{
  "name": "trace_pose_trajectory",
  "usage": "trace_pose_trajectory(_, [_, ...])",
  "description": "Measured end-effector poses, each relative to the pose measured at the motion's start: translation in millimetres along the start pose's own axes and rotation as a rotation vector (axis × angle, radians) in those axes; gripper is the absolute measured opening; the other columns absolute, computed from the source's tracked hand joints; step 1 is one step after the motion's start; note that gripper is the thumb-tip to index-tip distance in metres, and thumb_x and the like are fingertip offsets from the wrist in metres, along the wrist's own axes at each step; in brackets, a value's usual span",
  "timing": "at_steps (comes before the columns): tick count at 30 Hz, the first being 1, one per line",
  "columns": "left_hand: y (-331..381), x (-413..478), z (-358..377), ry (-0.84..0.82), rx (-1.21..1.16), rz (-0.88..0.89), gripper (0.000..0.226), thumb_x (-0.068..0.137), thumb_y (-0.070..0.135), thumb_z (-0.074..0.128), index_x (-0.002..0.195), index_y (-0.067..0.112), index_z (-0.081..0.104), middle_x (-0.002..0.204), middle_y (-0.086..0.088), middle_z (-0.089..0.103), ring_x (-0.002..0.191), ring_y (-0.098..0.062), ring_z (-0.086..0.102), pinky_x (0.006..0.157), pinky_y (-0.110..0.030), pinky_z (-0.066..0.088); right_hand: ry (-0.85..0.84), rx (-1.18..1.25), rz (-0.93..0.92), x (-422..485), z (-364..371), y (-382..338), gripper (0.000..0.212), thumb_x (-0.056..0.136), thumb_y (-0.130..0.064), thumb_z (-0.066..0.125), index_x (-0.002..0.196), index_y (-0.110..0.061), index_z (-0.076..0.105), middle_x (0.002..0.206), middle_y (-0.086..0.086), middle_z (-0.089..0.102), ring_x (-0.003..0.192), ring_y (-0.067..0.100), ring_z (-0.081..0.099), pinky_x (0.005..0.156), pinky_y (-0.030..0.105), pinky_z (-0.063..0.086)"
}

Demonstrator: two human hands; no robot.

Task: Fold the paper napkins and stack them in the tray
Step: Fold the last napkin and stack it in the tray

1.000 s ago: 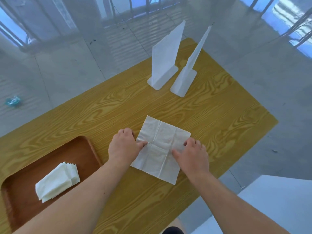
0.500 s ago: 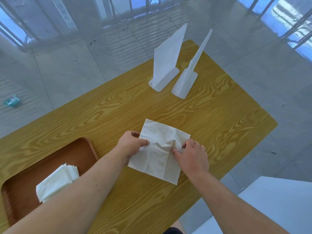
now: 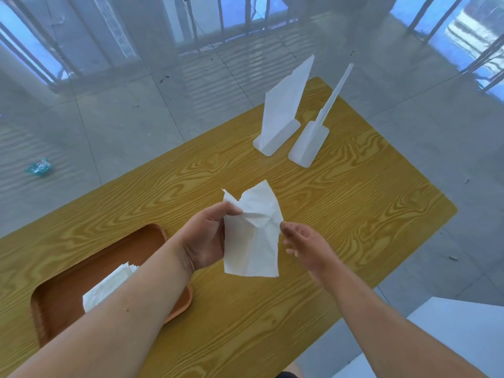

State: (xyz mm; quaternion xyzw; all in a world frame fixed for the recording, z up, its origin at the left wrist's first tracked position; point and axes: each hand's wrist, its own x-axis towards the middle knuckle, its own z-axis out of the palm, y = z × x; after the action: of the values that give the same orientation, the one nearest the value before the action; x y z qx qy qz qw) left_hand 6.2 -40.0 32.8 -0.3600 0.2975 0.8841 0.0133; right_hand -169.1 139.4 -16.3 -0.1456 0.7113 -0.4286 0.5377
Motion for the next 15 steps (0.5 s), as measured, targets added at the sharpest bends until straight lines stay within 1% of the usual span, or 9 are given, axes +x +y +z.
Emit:
trace_pose_trajectory(1, [5.0, -7.7, -0.3, -0.043, -0.033, 0.018, 0.046, 0.089, 0.022, 0.068, 0.128, 0.0, 0.071, 0.125, -0.019, 0.074, 0.113, -0.034, 0.072, 0.096, -0.047, 0.059, -0.115, 0.135, 0.017, 0.4, 5.2, -9.2, 0.069, 0.07, -0.086, 0.07, 0.114, -0.034, 0.079, 0.112, -0.01, 0.074, 0.111, 0.011, 0.069, 0.097, 0.034, 0.051])
trace_pose_trajectory(2, [9.8, -15.9, -1.7, -0.072, -0.055, 0.039, 0.044, 0.088, 0.022, 0.068, 0.126, 0.0, 0.073, 0.122, -0.017, 0.075, 0.11, -0.033, 0.073, 0.095, -0.046, 0.059, -0.214, 0.277, 0.045, 0.4, 10.3, -18.9, 0.062, 0.076, -0.08, 0.072, 0.119, -0.036, 0.078, 0.124, -0.008, 0.075, 0.12, 0.011, 0.068, 0.104, 0.039, 0.048])
trace_pose_trajectory(4, [19.2, -33.0, -8.0, -0.073, -0.064, 0.091, 0.05, 0.087, 0.023, 0.069, 0.132, 0.001, 0.07, 0.128, -0.018, 0.072, 0.116, -0.034, 0.069, 0.105, -0.05, 0.054, -0.393, 0.459, 0.084, 0.0, 19.2, -38.2, 0.062, 0.091, -0.063, 0.069, 0.143, -0.029, 0.064, 0.148, 0.001, 0.064, 0.138, 0.019, 0.058, 0.116, 0.047, 0.043])
trace_pose_trajectory(6, [27.4, -49.4, -19.3, -0.033, -0.059, 0.141, 0.061, 0.085, 0.025, 0.07, 0.141, 0.003, 0.064, 0.138, -0.019, 0.066, 0.124, -0.038, 0.062, 0.113, -0.054, 0.047, -0.497, 0.514, 0.084, -2.3, 29.6, -58.9, 0.055, 0.1, -0.042, 0.068, 0.149, -0.019, 0.058, 0.155, 0.009, 0.057, 0.142, 0.026, 0.055, 0.113, 0.045, 0.048])
trace_pose_trajectory(8, [32.8, -66.1, -34.0, 0.05, -0.067, 0.178, 0.064, 0.084, 0.026, 0.072, 0.144, 0.004, 0.062, 0.143, -0.02, 0.064, 0.127, -0.039, 0.061, 0.111, -0.056, 0.049, -0.514, 0.53, 0.096, -5.7, 42.2, -77.0, 0.051, 0.097, -0.027, 0.073, 0.144, -0.011, 0.062, 0.151, 0.015, 0.06, 0.137, 0.031, 0.059, 0.108, 0.044, 0.053])
trace_pose_trajectory(9, [34.0, -74.0, -41.5, 0.094, -0.073, 0.187, 0.062, 0.084, 0.027, 0.073, 0.142, 0.005, 0.064, 0.142, -0.019, 0.065, 0.125, -0.038, 0.064, 0.105, -0.055, 0.054, -0.512, 0.511, 0.092, -7.0, 49.1, -84.2, 0.05, 0.096, -0.023, 0.073, 0.142, -0.008, 0.064, 0.148, 0.016, 0.062, 0.135, 0.032, 0.06, 0.109, 0.045, 0.053])
trace_pose_trajectory(12, [35.0, -96.6, -60.0, 0.178, -0.043, 0.216, 0.039, 0.091, 0.026, 0.071, 0.124, 0.007, 0.074, 0.123, -0.016, 0.077, 0.106, -0.033, 0.076, 0.08, -0.048, 0.063, -0.468, 0.378, 0.071, -8.8, 71.5, -101.4, 0.042, 0.097, -0.021, 0.071, 0.137, -0.007, 0.068, 0.142, 0.019, 0.066, 0.129, 0.035, 0.064, 0.109, 0.051, 0.052])
trace_pose_trajectory(14, [34.5, -109.1, -69.6, 0.286, 0.069, 0.274, 0.018, 0.096, 0.025, 0.072, 0.109, 0.015, 0.078, 0.111, -0.015, 0.078, 0.089, -0.028, 0.078, 0.067, -0.042, 0.063, -0.406, 0.34, 0.077, -9.5, 84.6, -110.3, 0.034, 0.1, -0.018, 0.066, 0.133, -0.009, 0.07, 0.135, 0.02, 0.07, 0.115, 0.036, 0.07, 0.098, 0.051, 0.057])
trace_pose_trajectory(15, [33.8, -114.4, -74.1, 0.355, 0.137, 0.296, 0.014, 0.097, 0.025, 0.072, 0.105, 0.017, 0.08, 0.109, -0.018, 0.077, 0.085, -0.028, 0.076, 0.067, -0.042, 0.061, -0.365, 0.338, 0.082, -9.1, 88.9, -112.7, 0.031, 0.102, -0.016, 0.064, 0.132, -0.01, 0.07, 0.132, 0.021, 0.072, 0.11, 0.035, 0.071, 0.095, 0.052, 0.058])
